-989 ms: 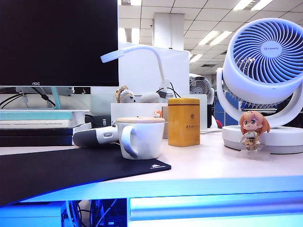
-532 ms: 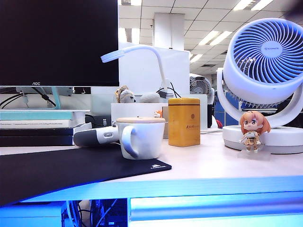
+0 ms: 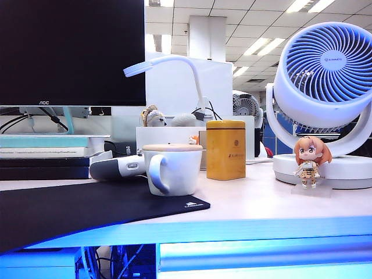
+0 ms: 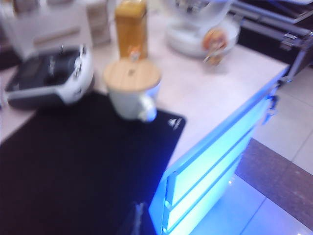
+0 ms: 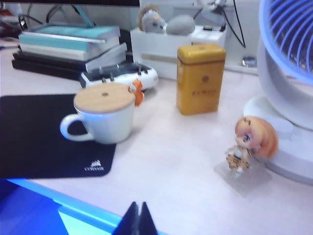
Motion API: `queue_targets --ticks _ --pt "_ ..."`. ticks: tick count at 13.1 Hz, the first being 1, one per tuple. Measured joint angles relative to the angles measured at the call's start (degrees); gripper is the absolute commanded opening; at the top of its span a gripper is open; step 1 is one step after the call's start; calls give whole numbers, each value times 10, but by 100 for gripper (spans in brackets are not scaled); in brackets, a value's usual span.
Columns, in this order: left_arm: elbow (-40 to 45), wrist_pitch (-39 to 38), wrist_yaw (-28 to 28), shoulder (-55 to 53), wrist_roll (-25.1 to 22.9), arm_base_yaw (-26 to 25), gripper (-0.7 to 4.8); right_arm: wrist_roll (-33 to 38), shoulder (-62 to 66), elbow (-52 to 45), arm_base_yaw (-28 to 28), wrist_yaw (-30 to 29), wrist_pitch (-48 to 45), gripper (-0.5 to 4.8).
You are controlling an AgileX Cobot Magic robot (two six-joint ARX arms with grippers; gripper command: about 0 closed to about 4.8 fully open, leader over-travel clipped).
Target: Open the drawer, place the cleaning sponge inside, then close the drawer.
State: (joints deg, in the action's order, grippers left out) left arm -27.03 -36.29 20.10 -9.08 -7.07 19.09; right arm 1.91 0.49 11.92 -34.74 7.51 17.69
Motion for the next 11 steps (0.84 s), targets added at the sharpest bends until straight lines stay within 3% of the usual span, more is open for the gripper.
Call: queue_targets --ticks 3,4,5,6,8,10,11 --pt "40 115 -16 0 3 0 -5 0 -2 0 0 0 10 -2" --pt "59 174 -77 1 16 0 -5 0 -2 0 0 0 11 -2" --pt "76 175 -119 1 28 0 -5 0 -2 0 0 0 11 -2" --pt "134 232 -148 3 48 0 -5 0 -2 0 0 0 11 -2" --pt "203 302 -150 31 85 -1 -5 0 -2 0 0 0 11 -2" --pt "255 316 -162 57 89 -56 -5 0 -2 0 0 0 11 -2" --pt "266 299 -161 81 89 -107 -5 0 -2 0 0 0 11 -2"
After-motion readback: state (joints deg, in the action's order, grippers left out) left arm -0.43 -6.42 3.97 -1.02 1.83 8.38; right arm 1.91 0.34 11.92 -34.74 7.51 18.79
